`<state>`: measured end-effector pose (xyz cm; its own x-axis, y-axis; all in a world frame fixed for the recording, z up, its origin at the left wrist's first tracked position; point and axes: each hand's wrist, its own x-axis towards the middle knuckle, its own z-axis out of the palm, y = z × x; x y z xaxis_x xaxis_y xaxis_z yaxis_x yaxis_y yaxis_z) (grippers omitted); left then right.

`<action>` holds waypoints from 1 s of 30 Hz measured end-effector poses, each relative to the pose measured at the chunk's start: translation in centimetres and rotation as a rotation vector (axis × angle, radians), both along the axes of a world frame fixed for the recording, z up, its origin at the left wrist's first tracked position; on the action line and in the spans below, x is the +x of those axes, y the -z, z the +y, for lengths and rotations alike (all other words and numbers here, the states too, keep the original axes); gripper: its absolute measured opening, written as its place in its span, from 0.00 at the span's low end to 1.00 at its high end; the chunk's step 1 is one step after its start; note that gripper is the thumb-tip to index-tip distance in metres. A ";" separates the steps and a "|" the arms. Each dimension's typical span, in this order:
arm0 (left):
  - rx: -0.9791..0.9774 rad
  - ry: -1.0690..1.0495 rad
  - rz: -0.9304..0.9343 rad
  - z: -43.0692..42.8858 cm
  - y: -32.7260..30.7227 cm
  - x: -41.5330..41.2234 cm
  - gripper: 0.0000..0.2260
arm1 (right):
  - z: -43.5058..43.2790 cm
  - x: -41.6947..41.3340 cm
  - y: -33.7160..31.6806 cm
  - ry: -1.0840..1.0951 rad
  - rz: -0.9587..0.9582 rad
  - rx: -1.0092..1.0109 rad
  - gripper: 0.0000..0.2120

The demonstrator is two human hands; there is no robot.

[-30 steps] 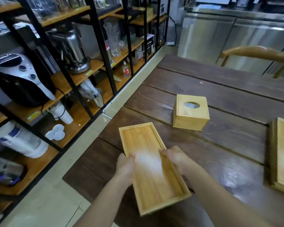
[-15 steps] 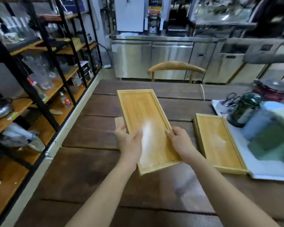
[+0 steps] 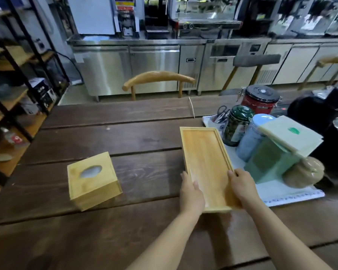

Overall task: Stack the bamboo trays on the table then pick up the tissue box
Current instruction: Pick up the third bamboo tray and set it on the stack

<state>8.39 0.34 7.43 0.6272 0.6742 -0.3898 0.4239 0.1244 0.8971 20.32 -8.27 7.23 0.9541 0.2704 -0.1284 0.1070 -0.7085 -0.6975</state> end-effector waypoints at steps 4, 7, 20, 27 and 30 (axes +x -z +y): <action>0.001 0.034 0.054 -1.3 1.6 2.4 0.24 | -1.1 2.6 1.4 0.016 -0.039 -0.029 0.22; 0.013 0.045 0.076 -1.5 2.2 3.8 0.24 | -1.3 4.0 2.5 0.016 -0.051 -0.054 0.23; -0.011 0.033 0.042 -0.4 4.8 4.4 0.24 | -0.3 5.3 4.6 -0.043 -0.039 -0.042 0.16; -0.125 -0.008 -0.014 0.7 4.9 4.2 0.26 | 0.4 6.6 4.4 -0.122 0.039 0.007 0.14; -0.180 0.013 -0.059 1.0 5.2 4.3 0.26 | 0.7 7.0 4.7 -0.112 0.048 0.041 0.13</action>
<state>12.69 1.38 2.22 0.6607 0.5889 -0.4655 0.3734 0.2802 0.8843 27.30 -7.59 2.55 0.9108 0.3807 -0.1597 0.1496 -0.6649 -0.7318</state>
